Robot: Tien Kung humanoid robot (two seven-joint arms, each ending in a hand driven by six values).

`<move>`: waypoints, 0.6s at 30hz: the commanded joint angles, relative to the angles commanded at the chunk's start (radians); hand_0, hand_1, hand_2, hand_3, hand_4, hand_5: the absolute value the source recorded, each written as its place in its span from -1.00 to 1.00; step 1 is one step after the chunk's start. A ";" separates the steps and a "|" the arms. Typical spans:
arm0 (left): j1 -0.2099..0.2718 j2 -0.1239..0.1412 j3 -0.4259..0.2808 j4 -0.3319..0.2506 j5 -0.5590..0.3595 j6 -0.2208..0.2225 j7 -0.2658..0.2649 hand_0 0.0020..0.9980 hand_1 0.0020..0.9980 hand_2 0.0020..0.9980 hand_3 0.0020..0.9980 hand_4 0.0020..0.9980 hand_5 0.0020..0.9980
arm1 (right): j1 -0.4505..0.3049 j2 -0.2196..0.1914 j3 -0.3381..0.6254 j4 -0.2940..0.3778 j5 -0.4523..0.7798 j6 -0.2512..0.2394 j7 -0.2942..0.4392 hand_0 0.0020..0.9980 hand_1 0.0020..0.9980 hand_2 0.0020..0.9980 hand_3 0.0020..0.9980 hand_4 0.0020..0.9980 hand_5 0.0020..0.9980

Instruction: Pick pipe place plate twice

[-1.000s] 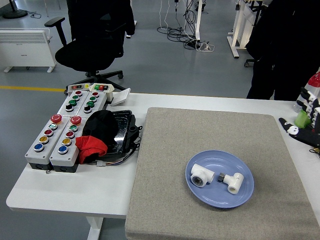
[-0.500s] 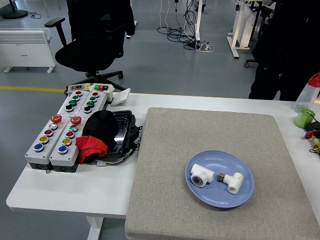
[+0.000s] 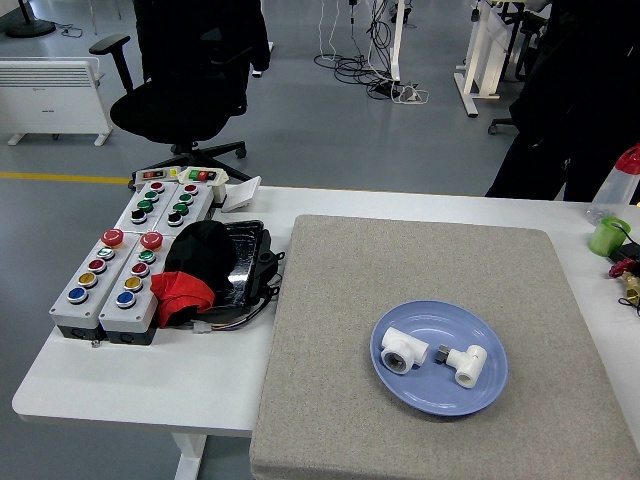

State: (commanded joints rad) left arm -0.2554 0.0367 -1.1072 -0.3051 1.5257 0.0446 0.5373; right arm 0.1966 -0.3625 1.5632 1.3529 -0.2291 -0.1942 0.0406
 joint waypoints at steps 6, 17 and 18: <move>-0.005 0.001 0.003 0.000 -0.003 0.000 -0.001 0.31 0.26 0.27 0.11 -0.21 1.00 | 0.002 0.002 -0.002 -0.001 -0.008 0.001 -0.005 0.68 0.62 0.72 0.67 0.10 0.23; -0.009 0.000 -0.014 0.006 0.017 0.002 -0.011 0.31 0.26 0.27 0.11 -0.21 1.00 | -0.004 0.006 -0.009 -0.001 -0.022 0.007 -0.018 0.68 0.62 0.71 0.66 0.10 0.26; -0.009 0.000 -0.017 0.006 0.019 0.003 -0.011 0.31 0.26 0.27 0.11 -0.21 1.00 | -0.004 0.006 -0.010 -0.001 -0.023 0.008 -0.019 0.68 0.62 0.71 0.66 0.10 0.26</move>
State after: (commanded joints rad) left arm -0.2643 0.0362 -1.1239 -0.2990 1.5446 0.0475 0.5264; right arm 0.1924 -0.3567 1.5531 1.3522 -0.2523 -0.1857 0.0212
